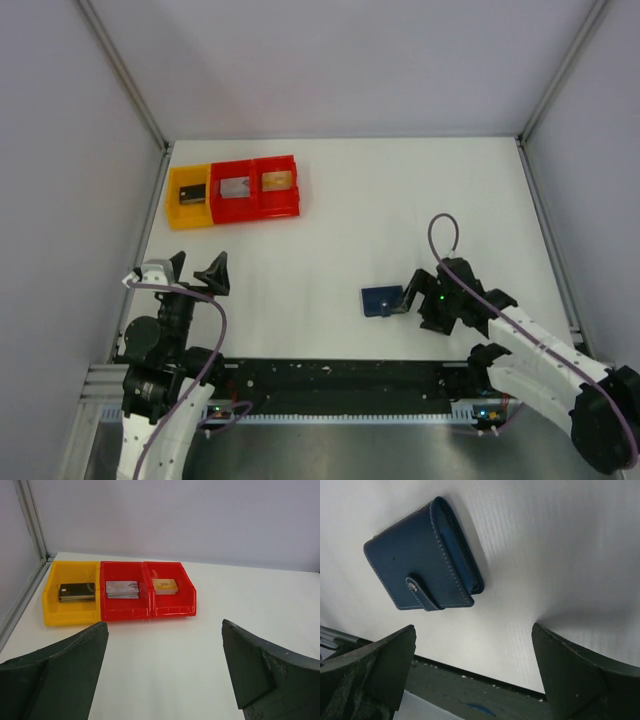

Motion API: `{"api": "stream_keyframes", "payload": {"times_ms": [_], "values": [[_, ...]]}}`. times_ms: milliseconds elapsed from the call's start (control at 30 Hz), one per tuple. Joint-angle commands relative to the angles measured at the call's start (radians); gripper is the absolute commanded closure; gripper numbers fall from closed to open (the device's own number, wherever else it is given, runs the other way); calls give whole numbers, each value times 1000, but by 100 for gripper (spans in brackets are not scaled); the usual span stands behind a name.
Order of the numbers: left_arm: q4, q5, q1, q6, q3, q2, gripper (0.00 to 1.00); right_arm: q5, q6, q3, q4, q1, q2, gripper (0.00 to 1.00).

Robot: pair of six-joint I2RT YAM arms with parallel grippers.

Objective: Take the credit cards out of the card holder
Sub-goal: Move the card holder to the center of the board.

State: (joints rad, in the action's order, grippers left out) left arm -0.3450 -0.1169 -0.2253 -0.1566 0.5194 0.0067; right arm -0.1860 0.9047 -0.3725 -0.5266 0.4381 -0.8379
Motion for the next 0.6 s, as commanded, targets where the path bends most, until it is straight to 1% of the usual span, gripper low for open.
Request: {"api": "stream_keyframes", "payload": {"times_ms": [0, 33, 100, 133, 200, 267, 433, 567], "values": [[34, -3, -6, 2, 4, -63, 1, 82, 151, 30, 175, 82, -62, 3], [35, -3, -8, 3, 1, -62, 1, 86, 166, 38, 203, 89, -78, 4], [35, -4, -8, 3, 2, -60, 1, 86, 184, 43, 265, 93, -111, 12], [37, -4, -8, 3, 2, -60, 1, 88, 181, 38, 289, 93, -128, 15], [38, -6, -9, 3, 2, -54, 1, 83, 163, 3, 312, 94, -177, 19], [40, -4, -9, 3, 1, -50, 1, 69, 139, -41, 333, 97, -243, 24], [41, -7, -9, 6, -1, -40, 1, 59, 77, -170, 379, 120, -426, 31], [43, -1, -9, 8, -1, -22, 1, 56, -15, -327, 375, 122, -581, 35]]}}
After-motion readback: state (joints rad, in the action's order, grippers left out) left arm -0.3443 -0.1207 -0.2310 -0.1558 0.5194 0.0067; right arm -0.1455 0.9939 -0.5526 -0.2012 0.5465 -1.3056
